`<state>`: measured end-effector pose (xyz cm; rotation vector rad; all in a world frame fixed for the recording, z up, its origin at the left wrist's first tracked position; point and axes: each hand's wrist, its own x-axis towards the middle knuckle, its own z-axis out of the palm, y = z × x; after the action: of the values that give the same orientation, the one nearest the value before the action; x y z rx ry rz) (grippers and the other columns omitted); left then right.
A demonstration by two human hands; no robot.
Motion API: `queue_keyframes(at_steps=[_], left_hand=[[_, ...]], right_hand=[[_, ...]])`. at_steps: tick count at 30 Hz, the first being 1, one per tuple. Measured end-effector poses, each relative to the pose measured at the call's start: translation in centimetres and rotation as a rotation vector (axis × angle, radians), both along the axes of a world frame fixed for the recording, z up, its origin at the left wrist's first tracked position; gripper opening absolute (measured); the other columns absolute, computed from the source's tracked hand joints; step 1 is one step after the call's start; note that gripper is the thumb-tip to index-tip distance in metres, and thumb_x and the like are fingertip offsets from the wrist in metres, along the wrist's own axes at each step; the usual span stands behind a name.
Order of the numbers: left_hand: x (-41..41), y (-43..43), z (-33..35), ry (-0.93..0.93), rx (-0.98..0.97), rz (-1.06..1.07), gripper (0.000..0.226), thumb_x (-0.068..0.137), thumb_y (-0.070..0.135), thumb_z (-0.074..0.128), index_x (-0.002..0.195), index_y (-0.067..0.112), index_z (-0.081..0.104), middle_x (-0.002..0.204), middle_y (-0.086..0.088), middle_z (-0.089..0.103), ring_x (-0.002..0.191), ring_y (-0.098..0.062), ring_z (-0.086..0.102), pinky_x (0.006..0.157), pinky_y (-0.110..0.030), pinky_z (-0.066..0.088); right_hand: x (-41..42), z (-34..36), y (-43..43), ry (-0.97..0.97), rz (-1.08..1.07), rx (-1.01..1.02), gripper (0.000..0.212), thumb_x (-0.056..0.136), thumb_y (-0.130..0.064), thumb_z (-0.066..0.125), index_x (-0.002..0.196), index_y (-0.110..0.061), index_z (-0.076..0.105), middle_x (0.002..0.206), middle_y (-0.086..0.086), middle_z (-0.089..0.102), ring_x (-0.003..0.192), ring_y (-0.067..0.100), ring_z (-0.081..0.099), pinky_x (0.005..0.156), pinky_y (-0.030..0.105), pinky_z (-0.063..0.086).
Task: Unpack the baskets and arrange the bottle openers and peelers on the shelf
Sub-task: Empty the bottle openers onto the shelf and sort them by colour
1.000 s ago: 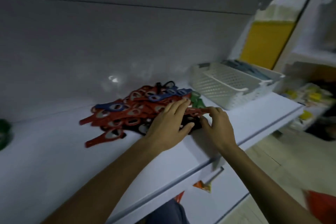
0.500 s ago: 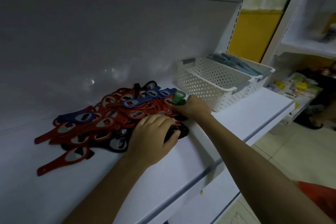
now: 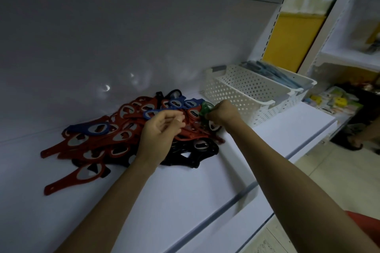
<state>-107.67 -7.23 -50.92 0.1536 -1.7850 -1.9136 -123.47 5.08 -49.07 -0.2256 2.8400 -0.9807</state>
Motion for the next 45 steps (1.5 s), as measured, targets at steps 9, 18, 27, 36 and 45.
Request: queue_keyframes(at_steps=[9, 18, 27, 36, 45], left_hand=[[0.0, -0.2, 0.5, 0.007, 0.160, -0.103, 0.017, 0.089, 0.014, 0.058, 0.103, 0.023, 0.063, 0.100, 0.002, 0.072, 0.098, -0.015, 0.067, 0.081, -0.024, 0.055], [0.2, -0.7, 0.3, -0.086, 0.220, -0.091, 0.012, 0.097, 0.012, 0.049, 0.100, 0.016, 0.060, 0.087, 0.000, 0.075, 0.074, -0.018, 0.072, 0.055, -0.019, 0.052], [-0.2, -0.9, -0.2, -0.089, 0.251, -0.085, 0.010, 0.095, 0.014, 0.052, 0.098, 0.018, 0.061, 0.080, -0.003, 0.074, 0.069, -0.017, 0.071, 0.053, -0.019, 0.052], [-0.6, -0.9, -0.1, -0.096, 0.341, -0.095, 0.023, 0.094, 0.031, 0.052, 0.099, 0.011, 0.062, 0.080, -0.006, 0.074, 0.071, -0.020, 0.072, 0.056, -0.021, 0.054], [0.5, -0.5, 0.5, -0.136, 0.090, -0.154, 0.019, 0.096, 0.023, 0.052, 0.107, 0.010, 0.061, 0.074, -0.001, 0.071, 0.060, -0.013, 0.067, 0.049, -0.020, 0.050]], right_hand=[[8.0, 3.6, -2.5, -0.066, 0.400, -0.864, 0.007, 0.083, -0.004, 0.070, 0.084, 0.003, 0.069, 0.073, 0.009, 0.071, 0.060, 0.015, 0.065, 0.059, 0.025, 0.056], [3.0, -0.3, -0.9, 0.340, 0.115, -0.134, 0.041, 0.085, -0.028, 0.066, 0.122, -0.013, 0.060, 0.124, 0.013, 0.061, 0.111, 0.027, 0.058, 0.093, 0.040, 0.049], [0.6, -2.7, -0.3, 0.214, 0.303, -0.066, 0.027, 0.089, -0.017, 0.062, 0.115, -0.012, 0.067, 0.112, 0.011, 0.068, 0.104, 0.028, 0.062, 0.093, 0.040, 0.047], [4.2, 0.0, -0.8, 0.398, -0.018, -0.853, 0.020, 0.099, -0.008, 0.043, 0.106, -0.015, 0.061, 0.087, 0.001, 0.063, 0.073, 0.010, 0.061, 0.064, 0.025, 0.051], [6.4, 0.9, -1.8, 0.236, 0.395, -0.742, 0.013, 0.092, -0.012, 0.061, 0.095, 0.000, 0.064, 0.075, -0.002, 0.067, 0.069, 0.006, 0.064, 0.066, 0.022, 0.051]])
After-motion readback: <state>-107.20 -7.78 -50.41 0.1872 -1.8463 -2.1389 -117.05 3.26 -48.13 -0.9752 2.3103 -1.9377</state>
